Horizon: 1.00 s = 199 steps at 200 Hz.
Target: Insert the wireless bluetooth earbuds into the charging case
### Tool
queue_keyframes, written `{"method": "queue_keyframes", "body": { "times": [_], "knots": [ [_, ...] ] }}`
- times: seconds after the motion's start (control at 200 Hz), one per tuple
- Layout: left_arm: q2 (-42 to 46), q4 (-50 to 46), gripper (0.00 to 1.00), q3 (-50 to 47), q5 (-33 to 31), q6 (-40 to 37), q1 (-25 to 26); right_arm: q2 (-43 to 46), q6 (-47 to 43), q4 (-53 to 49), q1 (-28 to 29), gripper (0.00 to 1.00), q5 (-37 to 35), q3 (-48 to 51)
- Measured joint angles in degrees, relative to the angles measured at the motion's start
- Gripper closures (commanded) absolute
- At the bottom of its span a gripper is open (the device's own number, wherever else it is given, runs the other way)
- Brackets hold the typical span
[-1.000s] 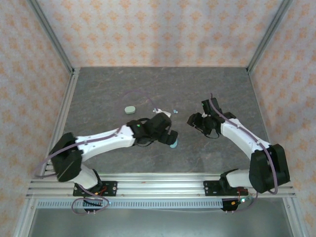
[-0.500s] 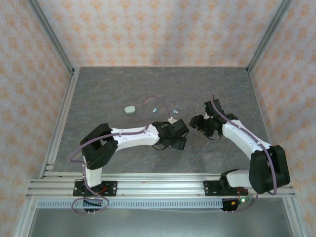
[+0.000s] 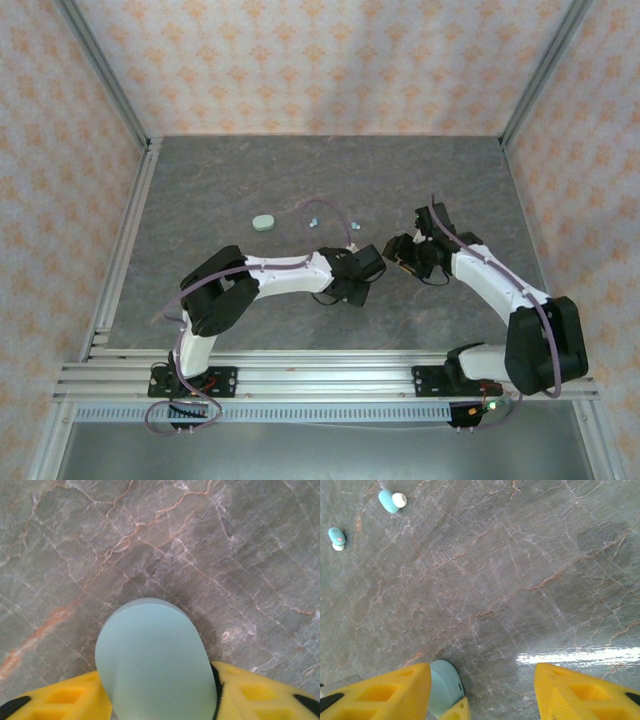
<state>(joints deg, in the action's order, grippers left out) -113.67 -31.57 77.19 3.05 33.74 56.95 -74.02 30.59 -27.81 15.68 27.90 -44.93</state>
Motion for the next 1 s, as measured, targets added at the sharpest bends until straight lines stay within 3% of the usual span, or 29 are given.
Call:
{"method": "queue_keyframes", "body": {
  "times": [0.17,0.435,0.816,0.996],
  "knots": [
    [0.2,0.1,0.69,0.0,1.3,-3.5,-0.6,1.5,0.5,0.1,-0.1,0.43,1.7,0.5],
    [3.8,0.6,0.73,-1.6,5.7,-12.0,-1.2,6.8,2.2,0.2,-0.1,0.45,5.6,0.7],
    [25.6,8.7,0.74,-12.2,17.1,-25.1,-6.9,13.1,5.2,1.0,0.0,0.45,14.3,0.7],
    [35.1,10.0,0.76,-15.5,22.6,-30.7,-10.6,13.1,4.9,-0.1,5.3,0.44,19.2,-4.0]
  ]
}}
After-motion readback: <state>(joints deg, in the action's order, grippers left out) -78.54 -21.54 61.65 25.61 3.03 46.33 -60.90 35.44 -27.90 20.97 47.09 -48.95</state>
